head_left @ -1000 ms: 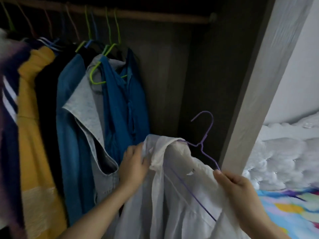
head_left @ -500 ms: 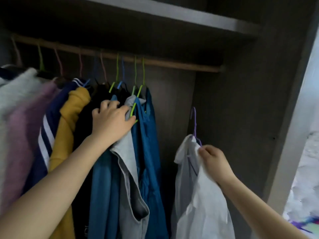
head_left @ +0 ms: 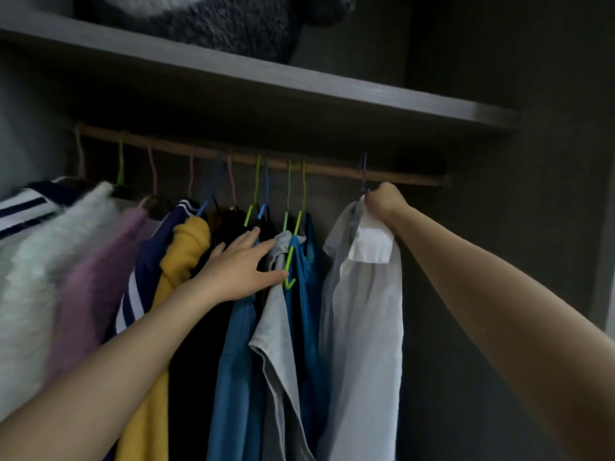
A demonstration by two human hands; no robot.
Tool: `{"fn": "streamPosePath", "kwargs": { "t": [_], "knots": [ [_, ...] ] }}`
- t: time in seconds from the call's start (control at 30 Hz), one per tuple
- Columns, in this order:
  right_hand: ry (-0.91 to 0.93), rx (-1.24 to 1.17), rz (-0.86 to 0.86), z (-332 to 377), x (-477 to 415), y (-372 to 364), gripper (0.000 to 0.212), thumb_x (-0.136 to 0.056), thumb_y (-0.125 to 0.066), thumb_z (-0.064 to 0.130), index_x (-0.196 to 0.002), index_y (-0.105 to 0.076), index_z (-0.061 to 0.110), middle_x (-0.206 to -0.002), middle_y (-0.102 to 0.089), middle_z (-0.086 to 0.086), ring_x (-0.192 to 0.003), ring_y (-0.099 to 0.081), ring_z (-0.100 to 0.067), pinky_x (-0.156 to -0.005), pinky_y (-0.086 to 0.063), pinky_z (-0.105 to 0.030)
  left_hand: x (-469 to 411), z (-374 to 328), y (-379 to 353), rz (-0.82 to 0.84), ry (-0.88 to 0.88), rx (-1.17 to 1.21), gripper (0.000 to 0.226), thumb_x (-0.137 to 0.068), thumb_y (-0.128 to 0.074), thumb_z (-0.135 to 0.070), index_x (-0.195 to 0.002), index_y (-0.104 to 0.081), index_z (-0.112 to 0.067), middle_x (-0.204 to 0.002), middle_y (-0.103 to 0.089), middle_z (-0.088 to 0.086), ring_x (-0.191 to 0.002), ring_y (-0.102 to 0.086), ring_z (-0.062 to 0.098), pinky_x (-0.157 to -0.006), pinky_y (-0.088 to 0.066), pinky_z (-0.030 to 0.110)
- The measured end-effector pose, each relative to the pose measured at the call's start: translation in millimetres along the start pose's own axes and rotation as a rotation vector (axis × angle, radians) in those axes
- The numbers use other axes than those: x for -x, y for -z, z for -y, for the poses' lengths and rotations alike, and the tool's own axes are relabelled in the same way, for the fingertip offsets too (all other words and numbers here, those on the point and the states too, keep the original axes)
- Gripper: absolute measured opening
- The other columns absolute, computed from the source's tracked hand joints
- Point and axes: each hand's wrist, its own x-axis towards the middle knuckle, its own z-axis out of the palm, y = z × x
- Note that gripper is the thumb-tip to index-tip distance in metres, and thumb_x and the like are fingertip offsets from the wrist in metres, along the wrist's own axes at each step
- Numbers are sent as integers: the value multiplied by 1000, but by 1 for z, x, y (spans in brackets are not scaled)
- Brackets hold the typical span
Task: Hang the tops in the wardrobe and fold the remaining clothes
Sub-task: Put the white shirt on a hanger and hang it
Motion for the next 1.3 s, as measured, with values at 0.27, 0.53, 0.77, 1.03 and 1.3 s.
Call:
{"fn": "streamPosePath", "kwargs": {
  "t": [0.27, 0.53, 0.77, 1.03, 1.3],
  "knots": [
    [74, 45, 64, 14, -21, -37, 29, -96, -42, 10, -114, -55, -8, -118, -56, -26, -106, -54, -36, -75, -37, -32, 5, 1, -1, -8, -31, 29, 72, -88, -41, -62, -149, -15, -33, -158, 6, 0, -145, 2, 12, -115, -5, 38],
    [50, 78, 127, 14, -32, -64, 29, -96, -42, 8, -112, -55, -12, -117, -57, -27, -106, -55, -36, -76, -40, -34, 0, 5, -2, -38, -36, 36, 71, -88, -42, -62, -148, -18, -32, -158, 7, 0, -144, 2, 10, -115, -5, 35],
    [0, 62, 198, 5, -25, -87, 29, -96, -43, 17, -71, -48, 4, -71, -48, -12, -65, -52, -26, -49, -38, -28, -1, 3, 2, -61, -34, 64, 72, -88, -45, -60, -148, -20, -30, -158, 4, 1, -145, -1, 11, -115, -8, 36],
    [35, -32, 79, -16, 6, -51, 54, -95, -30, 56, -92, -53, 8, -77, -58, -9, -63, -57, -23, -61, -49, -33, 18, -28, -2, -501, -88, 234, 48, -93, -53, -37, -134, -49, -14, -151, -30, 11, -141, -19, 22, -111, -17, 35],
    [124, 171, 52, -74, 90, 41, 36, -96, -41, 45, -115, -54, 18, -87, -57, 1, -79, -58, -19, -72, -52, -37, 24, -113, -29, -470, -362, 217, 46, -83, -50, -37, -114, -66, -7, -131, -55, 14, -131, -39, 30, -102, -31, 45]
  ]
}}
